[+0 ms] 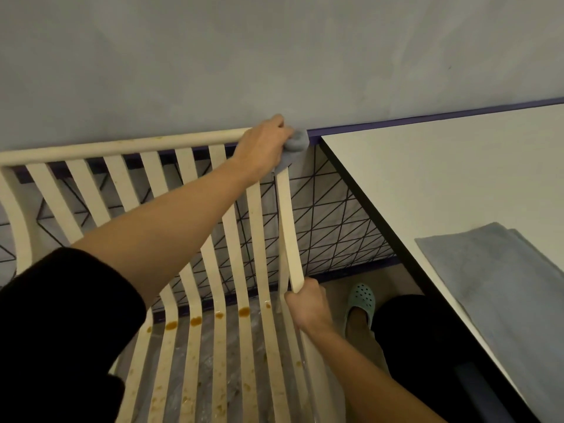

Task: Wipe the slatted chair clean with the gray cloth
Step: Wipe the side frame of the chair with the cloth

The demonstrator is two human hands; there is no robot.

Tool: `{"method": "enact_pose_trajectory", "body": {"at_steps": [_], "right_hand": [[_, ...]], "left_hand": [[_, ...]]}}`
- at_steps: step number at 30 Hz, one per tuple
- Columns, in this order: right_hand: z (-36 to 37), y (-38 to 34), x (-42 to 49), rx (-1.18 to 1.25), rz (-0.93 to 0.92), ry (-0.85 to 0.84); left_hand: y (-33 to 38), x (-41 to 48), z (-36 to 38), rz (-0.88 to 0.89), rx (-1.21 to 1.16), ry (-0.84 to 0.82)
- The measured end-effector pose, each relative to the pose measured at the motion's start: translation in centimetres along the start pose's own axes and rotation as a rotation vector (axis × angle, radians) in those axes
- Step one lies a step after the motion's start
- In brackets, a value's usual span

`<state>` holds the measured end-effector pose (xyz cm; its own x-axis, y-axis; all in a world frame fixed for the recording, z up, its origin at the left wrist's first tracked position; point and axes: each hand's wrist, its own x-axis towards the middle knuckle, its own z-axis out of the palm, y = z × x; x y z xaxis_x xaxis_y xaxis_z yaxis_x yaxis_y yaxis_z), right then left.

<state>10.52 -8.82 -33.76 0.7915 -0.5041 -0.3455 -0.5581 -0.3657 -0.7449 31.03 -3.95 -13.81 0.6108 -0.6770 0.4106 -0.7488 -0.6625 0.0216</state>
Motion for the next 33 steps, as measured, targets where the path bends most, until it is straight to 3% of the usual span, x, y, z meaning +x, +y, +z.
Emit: {"method": "enact_pose_trajectory", "body": {"at_steps": [10, 22, 29, 33], "right_hand": [[-0.1, -0.3, -0.4, -0.02, 0.008, 0.016], [-0.5, -0.9, -0.8, 0.014, -0.041, -0.004], [-0.5, -0.6, -0.7, 0.011, -0.019, 0.0], [-0.4, -0.6, -0.5, 0.028, 0.014, -0.008]], "left_hand": [[3.1, -8.7, 7.3, -0.088, -0.15, -0.068], [6.2, -15.7, 10.1, -0.091, -0.324, -0.324], [6.2, -13.8, 8.1, 0.022, -0.293, -0.396], [4.6, -11.5, 7.5, 0.037, -0.205, -0.337]]}}
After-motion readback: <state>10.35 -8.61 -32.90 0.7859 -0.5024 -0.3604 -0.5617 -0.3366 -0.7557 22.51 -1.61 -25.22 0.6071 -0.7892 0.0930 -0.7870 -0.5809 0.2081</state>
